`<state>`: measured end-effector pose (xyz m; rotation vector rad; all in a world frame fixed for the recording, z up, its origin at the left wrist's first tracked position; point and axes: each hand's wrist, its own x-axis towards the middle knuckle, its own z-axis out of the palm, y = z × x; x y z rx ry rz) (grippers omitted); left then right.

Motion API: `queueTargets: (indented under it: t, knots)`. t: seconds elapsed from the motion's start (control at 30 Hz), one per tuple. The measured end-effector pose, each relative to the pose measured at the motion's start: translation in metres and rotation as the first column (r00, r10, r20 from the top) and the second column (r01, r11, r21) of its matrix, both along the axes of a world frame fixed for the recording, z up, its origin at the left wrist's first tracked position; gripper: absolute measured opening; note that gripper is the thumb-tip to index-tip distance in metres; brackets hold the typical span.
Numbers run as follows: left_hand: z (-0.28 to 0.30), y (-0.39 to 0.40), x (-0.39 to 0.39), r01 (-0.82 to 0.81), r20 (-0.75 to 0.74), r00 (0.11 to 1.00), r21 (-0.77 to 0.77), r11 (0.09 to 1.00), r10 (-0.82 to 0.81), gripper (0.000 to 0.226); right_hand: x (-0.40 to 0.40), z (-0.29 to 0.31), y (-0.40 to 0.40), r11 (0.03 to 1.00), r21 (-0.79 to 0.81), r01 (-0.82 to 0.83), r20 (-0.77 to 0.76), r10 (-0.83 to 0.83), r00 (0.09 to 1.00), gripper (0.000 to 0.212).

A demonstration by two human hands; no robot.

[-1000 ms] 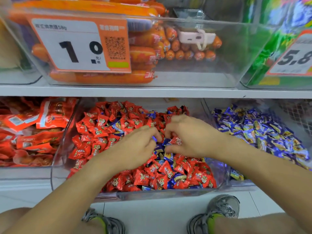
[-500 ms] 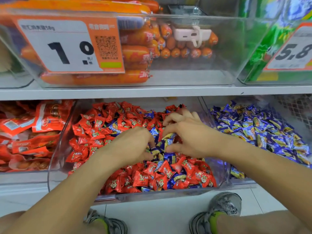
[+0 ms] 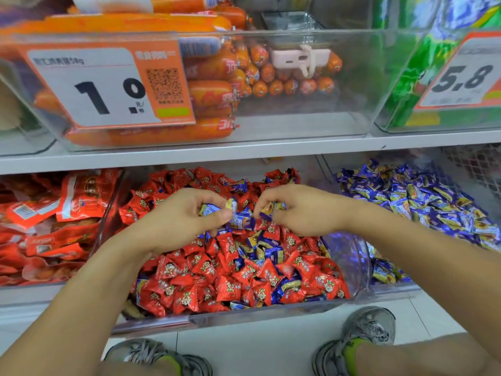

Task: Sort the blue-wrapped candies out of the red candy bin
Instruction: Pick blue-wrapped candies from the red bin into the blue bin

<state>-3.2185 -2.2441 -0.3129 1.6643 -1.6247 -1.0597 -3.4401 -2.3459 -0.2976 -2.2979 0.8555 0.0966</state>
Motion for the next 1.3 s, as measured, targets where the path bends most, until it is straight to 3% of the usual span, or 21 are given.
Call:
queueTargets:
  t: [0.07,0.17,0.23,0.33,0.43,0.6,0.9,1.0,1.07,1.17,1.3]
  knots:
    - [0.0,0.0,0.001,-0.004,-0.063,0.998,0.023,1.0,0.006,0.032,0.013,-0.002,0.0,0.997,-0.075,0.003,-0.026,-0.005,1.0,0.025]
    - [0.002,0.001,0.002,-0.018,-0.073,0.997,0.04,0.999,0.021,0.03,0.029,-0.01,-0.003,0.96,-0.244,-0.137,-0.191,0.091,0.977,0.064]
    - [0.001,0.0,0.003,-0.076,-0.035,0.996,0.054,0.996,0.078,0.017,0.036,-0.017,-0.002,0.944,-0.281,-0.17,-0.255,0.097,0.962,0.073]
    - [-0.001,-0.001,0.004,-0.166,-0.01,0.986,0.09,0.982,0.168,0.013,0.047,-0.026,-0.003,0.903,-0.399,-0.16,-0.246,0.063,0.967,0.064]
    - [0.002,0.0,0.002,-0.224,-0.005,0.974,0.074,0.972,0.225,0.02,0.049,-0.025,-0.004,0.902,-0.407,-0.144,-0.22,0.056,0.974,0.054]
    - [0.004,0.005,0.0,-0.214,0.02,0.977,0.083,0.973,0.213,0.018,0.044,-0.03,-0.007,0.895,-0.44,-0.071,-0.192,-0.017,0.981,0.077]
    - [0.005,0.008,0.0,-0.219,-0.063,0.973,0.04,0.975,0.221,0.021,0.033,-0.02,-0.005,0.943,-0.331,0.022,-0.037,-0.037,0.999,0.036]
    - [0.004,0.008,-0.002,-0.235,-0.087,0.969,-0.006,0.972,0.233,0.023,0.021,-0.005,-0.004,0.969,-0.163,0.187,0.127,-0.167,0.978,0.031]
    - [0.002,0.007,-0.006,-0.238,-0.107,0.967,-0.036,0.971,0.233,0.026,0.014,0.001,0.002,0.947,0.155,0.281,0.232,-0.312,0.921,0.035]
    - [0.001,0.005,-0.022,-0.251,-0.172,0.956,-0.053,0.967,0.238,0.028,0.01,0.006,0.014,0.762,0.609,0.22,0.254,-0.45,0.856,0.035]
    - [0.006,0.005,-0.056,-0.22,-0.222,0.956,-0.112,0.969,0.192,0.022,0.008,0.016,0.033,0.559,0.821,0.117,0.253,-0.539,0.803,0.026]
